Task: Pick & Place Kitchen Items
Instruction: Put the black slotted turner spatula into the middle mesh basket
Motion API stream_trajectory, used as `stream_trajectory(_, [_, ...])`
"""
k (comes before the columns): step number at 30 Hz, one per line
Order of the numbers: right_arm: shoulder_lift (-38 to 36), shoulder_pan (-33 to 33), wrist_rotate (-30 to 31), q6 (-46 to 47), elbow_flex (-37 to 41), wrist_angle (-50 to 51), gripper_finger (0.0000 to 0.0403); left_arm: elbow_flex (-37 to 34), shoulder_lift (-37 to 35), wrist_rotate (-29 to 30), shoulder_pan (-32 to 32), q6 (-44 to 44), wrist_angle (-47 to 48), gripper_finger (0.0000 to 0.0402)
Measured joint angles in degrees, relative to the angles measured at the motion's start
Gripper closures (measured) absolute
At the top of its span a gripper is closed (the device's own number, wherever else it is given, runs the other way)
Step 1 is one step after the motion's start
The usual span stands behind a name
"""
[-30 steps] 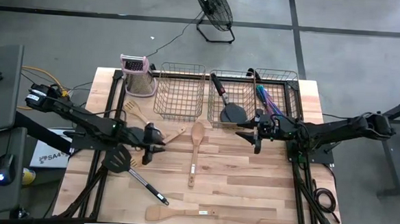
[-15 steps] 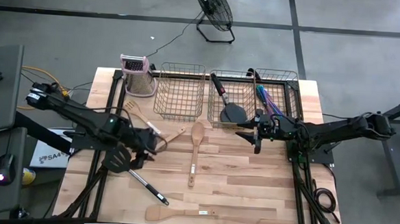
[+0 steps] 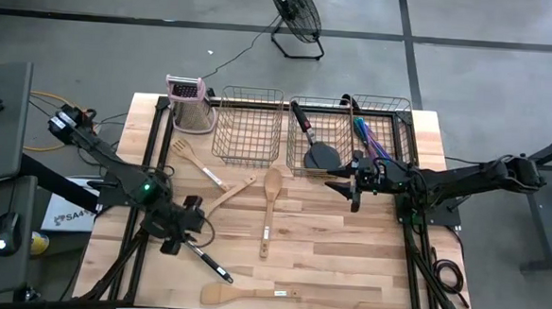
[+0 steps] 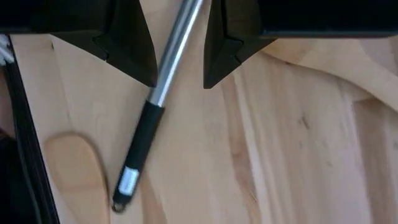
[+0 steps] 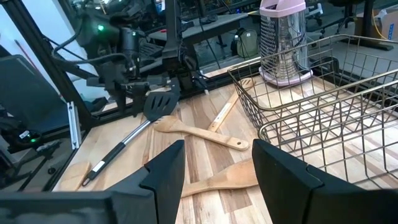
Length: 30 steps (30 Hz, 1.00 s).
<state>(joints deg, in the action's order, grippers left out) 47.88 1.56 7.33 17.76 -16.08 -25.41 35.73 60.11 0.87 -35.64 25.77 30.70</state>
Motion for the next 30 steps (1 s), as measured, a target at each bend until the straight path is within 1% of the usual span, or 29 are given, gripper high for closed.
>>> stream_trajectory(9, [0.0,0.0,0.0,0.0,0.0,0.0,0.0223,0.0,5.9,0.2,-6.2,2.6,-0.1,0.0272])
stream_trajectory(19, [0.0,0.0,0.0,0.0,0.0,0.0,0.0223,0.0,10.7,-0.1,-10.3,3.0,2.4,0.0269])
stream_trajectory(22, [0.0,0.0,0.0,0.0,0.0,0.0,0.0223,0.0,11.1,1.7,-10.2,3.0,2.4,0.0250])
stream_trajectory(26, [0.0,0.0,0.0,0.0,0.0,0.1,0.0223,0.0,11.0,4.6,-10.1,2.8,2.4,0.0206])
stream_trajectory(28, [0.0,0.0,0.0,0.0,0.0,0.1,0.0223,0.0,11.1,4.7,-10.1,1.0,2.4,0.0188])
stream_trajectory(30, [0.0,0.0,0.0,0.0,0.0,0.1,0.0223,0.0,12.2,4.7,-10.2,-0.9,2.2,0.0181])
